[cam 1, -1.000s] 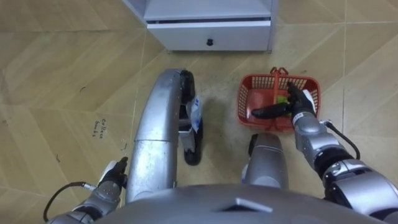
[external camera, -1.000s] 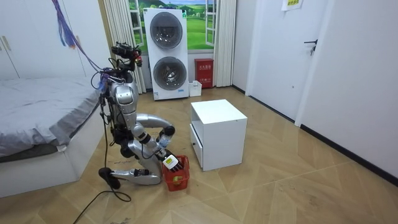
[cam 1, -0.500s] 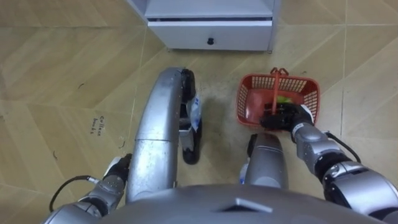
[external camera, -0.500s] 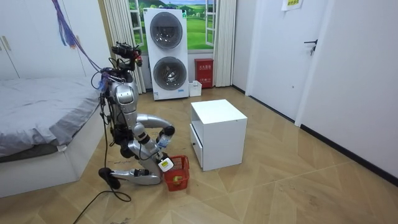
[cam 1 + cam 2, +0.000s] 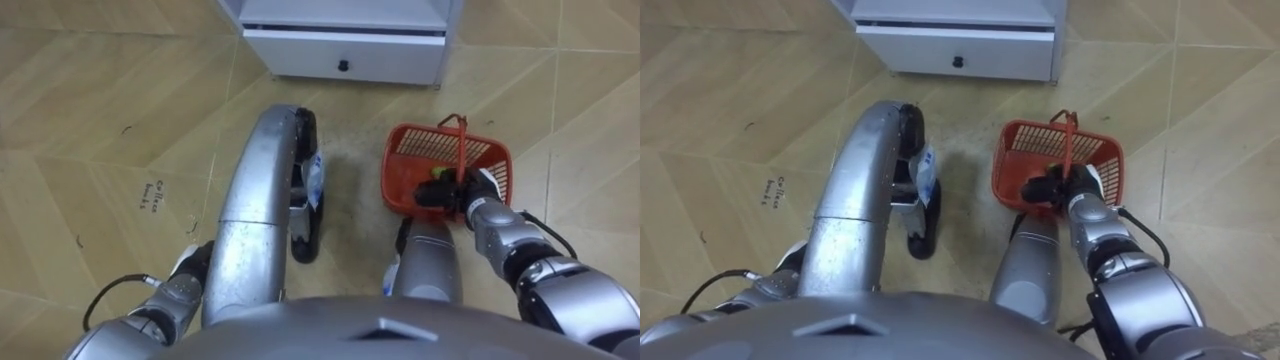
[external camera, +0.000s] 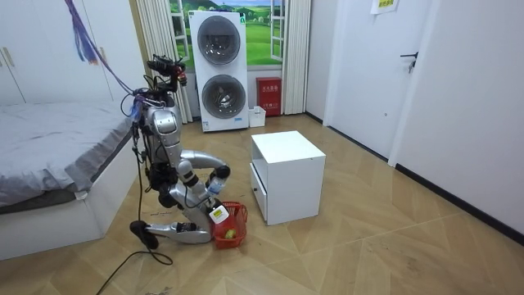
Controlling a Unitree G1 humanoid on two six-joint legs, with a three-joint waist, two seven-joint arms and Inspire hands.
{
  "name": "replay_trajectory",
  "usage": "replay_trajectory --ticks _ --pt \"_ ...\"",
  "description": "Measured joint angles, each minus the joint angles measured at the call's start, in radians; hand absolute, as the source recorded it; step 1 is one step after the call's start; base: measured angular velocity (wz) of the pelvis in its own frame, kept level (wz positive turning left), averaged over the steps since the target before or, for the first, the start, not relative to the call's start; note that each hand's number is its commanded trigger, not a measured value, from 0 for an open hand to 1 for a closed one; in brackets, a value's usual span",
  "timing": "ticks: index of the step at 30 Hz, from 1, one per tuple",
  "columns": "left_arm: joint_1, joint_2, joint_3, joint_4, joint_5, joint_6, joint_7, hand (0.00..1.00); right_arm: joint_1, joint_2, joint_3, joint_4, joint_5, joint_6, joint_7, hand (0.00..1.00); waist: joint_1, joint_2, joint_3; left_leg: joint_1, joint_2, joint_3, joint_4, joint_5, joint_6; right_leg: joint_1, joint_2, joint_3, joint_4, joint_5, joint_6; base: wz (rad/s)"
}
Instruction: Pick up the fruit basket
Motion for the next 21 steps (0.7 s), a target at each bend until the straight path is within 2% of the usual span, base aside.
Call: replay_trajectory --ticks 7,11,13,15,17,18,21 --pt "-0.002 0.001 0.008 0.008 0.002 0.0 -0.007 0.0 -0.004 -0.001 0.0 0.0 -0.013 0.0 0.0 1.0 -0.002 -0.009 0.0016 -0.009 0.001 -0.01 0.012 -0.001 0.002 0.001 0.011 -0.005 0.0 0.0 0.0 0.0" --pt "-0.021 0.002 0.047 0.008 0.008 0.005 -0.018 0.0 -0.017 0.005 0.003 -0.001 -0.041 0.01 0.001 1.0 -0.002 -0.033 0.0062 0.001 0.0 -0.014 0.02 -0.005 0.011 0.021 0.014 -0.007 -0.005 0.0 0.0 -0.01" --pt "-0.026 0.002 0.052 0.003 0.011 0.004 -0.024 0.0 -0.028 0.004 0.003 -0.001 -0.042 0.013 0.008 1.0 -0.005 -0.036 0.0045 0.005 -0.009 -0.023 0.034 -0.01 0.02 0.038 0.022 -0.009 -0.012 0.0 0.0 -0.05" --pt "-0.049 0.004 0.071 0.0 0.017 0.005 -0.031 0.0 -0.038 -0.003 0.002 -0.011 -0.042 0.014 0.003 1.0 -0.012 -0.044 -0.0004 0.007 -0.033 -0.03 0.042 -0.018 0.034 0.06 0.013 -0.013 -0.026 0.0 0.001 0.05" --pt "-0.079 0.007 0.093 -0.001 0.025 0.005 -0.031 0.0 -0.051 -0.006 0.0 -0.034 -0.066 0.015 -0.009 1.0 -0.029 -0.046 -0.0021 0.01 -0.042 -0.03 0.045 -0.024 0.048 0.073 0.011 -0.016 -0.041 -0.003 0.008 0.14" --pt "-0.099 0.011 0.12 -0.001 0.026 0.004 -0.03 0.0 -0.058 -0.004 0.0 -0.051 -0.092 0.015 -0.009 1.0 -0.039 -0.047 -0.0025 0.016 -0.045 -0.03 0.047 -0.03 0.06 0.085 0.015 -0.013 -0.059 -0.01 0.015 0.11" --pt "-0.13 0.021 0.155 -0.009 0.03 -0.007 -0.006 0.0 -0.061 -0.006 -0.001 -0.115 -0.166 0.019 -0.012 1.0 -0.055 -0.046 -0.004 0.048 -0.05 -0.023 0.029 -0.041 0.082 0.103 0.036 0.009 -0.124 -0.017 0.017 -0.08"
